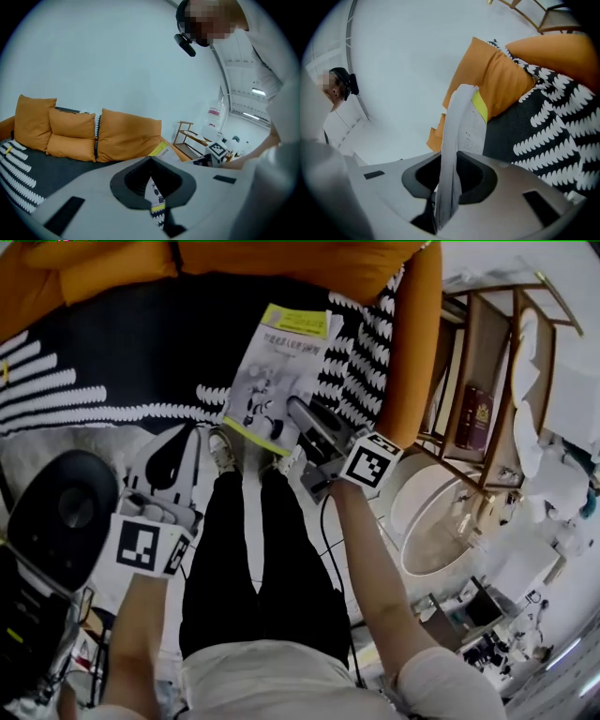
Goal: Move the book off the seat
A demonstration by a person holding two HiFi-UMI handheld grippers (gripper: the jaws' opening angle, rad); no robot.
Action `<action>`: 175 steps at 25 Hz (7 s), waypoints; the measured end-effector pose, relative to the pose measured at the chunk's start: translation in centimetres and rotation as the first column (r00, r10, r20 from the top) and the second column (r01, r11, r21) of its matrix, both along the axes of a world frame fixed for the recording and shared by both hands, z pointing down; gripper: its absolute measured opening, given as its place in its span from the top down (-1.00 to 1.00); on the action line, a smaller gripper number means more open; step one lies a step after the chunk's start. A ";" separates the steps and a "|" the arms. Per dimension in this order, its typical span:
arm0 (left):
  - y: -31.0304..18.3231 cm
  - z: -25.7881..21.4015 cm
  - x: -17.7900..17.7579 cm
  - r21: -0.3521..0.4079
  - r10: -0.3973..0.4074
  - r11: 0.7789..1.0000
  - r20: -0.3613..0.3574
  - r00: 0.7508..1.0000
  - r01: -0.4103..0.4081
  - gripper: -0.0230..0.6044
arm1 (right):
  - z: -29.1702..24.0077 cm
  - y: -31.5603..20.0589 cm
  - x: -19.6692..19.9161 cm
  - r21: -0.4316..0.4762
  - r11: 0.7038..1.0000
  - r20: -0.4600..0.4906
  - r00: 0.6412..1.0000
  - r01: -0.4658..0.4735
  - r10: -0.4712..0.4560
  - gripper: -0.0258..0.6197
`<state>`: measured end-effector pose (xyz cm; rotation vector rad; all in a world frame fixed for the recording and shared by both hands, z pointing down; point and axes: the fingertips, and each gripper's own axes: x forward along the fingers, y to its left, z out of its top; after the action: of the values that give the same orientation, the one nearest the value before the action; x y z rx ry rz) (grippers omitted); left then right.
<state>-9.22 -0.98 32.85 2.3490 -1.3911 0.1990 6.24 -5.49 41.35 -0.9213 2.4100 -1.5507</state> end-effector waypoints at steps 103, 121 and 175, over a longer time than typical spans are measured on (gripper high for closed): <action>-1.1 8.3 -5.0 0.139 -0.135 0.979 -0.087 0.987 0.147 0.87 | -2.9 0.5 0.2 0.217 0.976 0.226 0.973 0.003 -0.053 0.62; -5.7 15.5 -2.7 0.019 -0.049 0.999 0.007 0.999 0.049 0.87 | 11.7 -4.7 2.0 0.070 0.997 0.149 0.989 -0.027 0.016 0.62; -8.9 30.1 -1.7 -0.142 -0.105 0.984 0.032 0.994 0.109 0.87 | 43.2 -13.0 1.6 -0.221 0.951 -0.093 0.967 0.214 -0.239 0.63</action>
<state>-10.94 -9.91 62.91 2.1562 -1.4596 0.2881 7.82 -18.48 84.57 -0.8137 2.5479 -1.9146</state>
